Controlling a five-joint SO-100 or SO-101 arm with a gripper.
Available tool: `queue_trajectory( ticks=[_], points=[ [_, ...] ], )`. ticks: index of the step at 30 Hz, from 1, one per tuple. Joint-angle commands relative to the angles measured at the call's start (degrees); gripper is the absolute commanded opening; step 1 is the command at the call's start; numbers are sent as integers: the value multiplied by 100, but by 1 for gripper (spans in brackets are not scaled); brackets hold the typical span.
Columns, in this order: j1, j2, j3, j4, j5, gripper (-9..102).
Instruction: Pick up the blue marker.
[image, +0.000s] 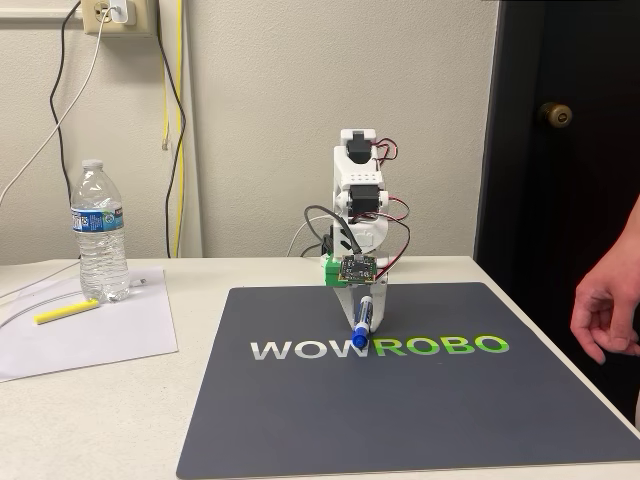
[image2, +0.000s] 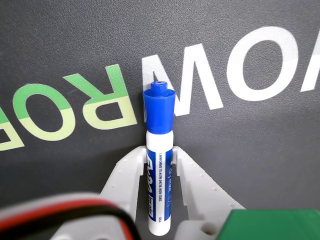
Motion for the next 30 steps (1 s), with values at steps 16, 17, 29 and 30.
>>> queue_trajectory(
  ticks=[16, 17, 29, 30],
  points=[
    [-9, 79, -44, -123, 132, 4],
    [-9, 79, -44, -132, 132, 4],
    [132, 158, -1063, 545, 237, 5],
    [141, 158, -1178, 624, 264, 5]
  ],
)
